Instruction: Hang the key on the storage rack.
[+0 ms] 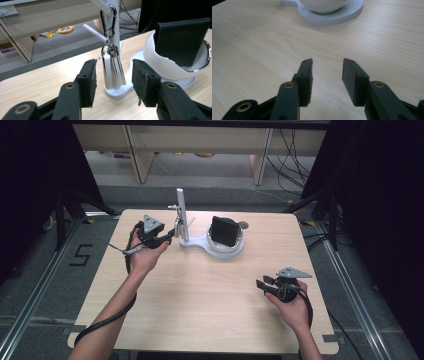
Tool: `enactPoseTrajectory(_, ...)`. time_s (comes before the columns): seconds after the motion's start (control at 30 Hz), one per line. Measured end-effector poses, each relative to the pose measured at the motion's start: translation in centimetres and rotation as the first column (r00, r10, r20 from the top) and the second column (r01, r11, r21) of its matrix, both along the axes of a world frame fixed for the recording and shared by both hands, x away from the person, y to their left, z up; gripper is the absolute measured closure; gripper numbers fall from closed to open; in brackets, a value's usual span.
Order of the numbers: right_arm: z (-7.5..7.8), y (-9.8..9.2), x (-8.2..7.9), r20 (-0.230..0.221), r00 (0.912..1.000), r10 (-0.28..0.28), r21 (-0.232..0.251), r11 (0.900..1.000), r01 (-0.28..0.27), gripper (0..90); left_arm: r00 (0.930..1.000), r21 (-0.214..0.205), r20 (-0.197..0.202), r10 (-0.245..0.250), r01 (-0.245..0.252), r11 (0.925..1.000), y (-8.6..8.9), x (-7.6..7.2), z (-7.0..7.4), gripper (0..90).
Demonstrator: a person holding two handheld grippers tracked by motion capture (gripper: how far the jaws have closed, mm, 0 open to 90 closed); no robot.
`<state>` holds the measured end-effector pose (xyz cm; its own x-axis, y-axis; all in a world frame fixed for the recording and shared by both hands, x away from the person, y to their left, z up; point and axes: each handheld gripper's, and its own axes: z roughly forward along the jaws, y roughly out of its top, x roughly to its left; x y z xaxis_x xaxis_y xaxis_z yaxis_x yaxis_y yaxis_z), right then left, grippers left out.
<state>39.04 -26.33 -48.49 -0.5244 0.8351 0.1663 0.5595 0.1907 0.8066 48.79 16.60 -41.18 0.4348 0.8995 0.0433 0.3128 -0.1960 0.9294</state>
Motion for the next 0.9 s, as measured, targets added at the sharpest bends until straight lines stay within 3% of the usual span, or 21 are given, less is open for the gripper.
enactPoseTrajectory(0.1,-0.1,-0.1,0.2,0.022,0.9997,0.012,-0.023,0.9997,-0.011,60.8,1.0000,0.003,0.003,0.000,0.000,1.0000,0.6,-0.7,-0.2,50.6)
enactPoseTrajectory(0.13,0.0,0.1,0.0,-0.005,1.0000,-0.005,-0.001,1.0000,0.005,60.8,1.0000,0.011,0.004,-0.001,0.001,0.9999,0.9,-1.0,-0.3,49.7)
enactPoseTrajectory(0.2,0.1,0.0,-0.1,-0.014,0.9999,-0.004,-0.006,1.0000,0.004,60.7,1.0000,0.010,0.005,0.000,0.000,0.9999,1.3,-1.5,-0.5,48.7)
enactPoseTrajectory(0.57,-0.2,0.1,0.0,0.016,0.9999,-0.002,0.011,0.9999,0.002,59.7,0.9998,0.017,0.019,-0.004,0.004,0.9998,3.3,-4.6,-1.6,45.8)
enactPoseTrajectory(0.67,-0.2,-0.1,0.0,0.036,0.9993,0.000,0.002,1.0000,0.000,59.5,1.0000,0.017,0.003,-0.006,0.006,0.9998,3.8,-5.7,-2.5,45.0)
enactPoseTrajectory(0.73,-0.1,0.0,-0.2,-0.005,1.0000,-0.007,0.003,1.0000,0.007,59.3,0.9999,-0.006,-0.011,0.001,-0.001,1.0000,4.4,-6.6,-3.4,44.4)
enactPoseTrajectory(0.9,-0.4,0.1,0.0,0.025,0.9997,0.004,0.007,1.0000,-0.004,58.8,0.9995,-0.030,-0.026,0.018,-0.019,0.9994,5.9,-8.6,-5.5,43.5)
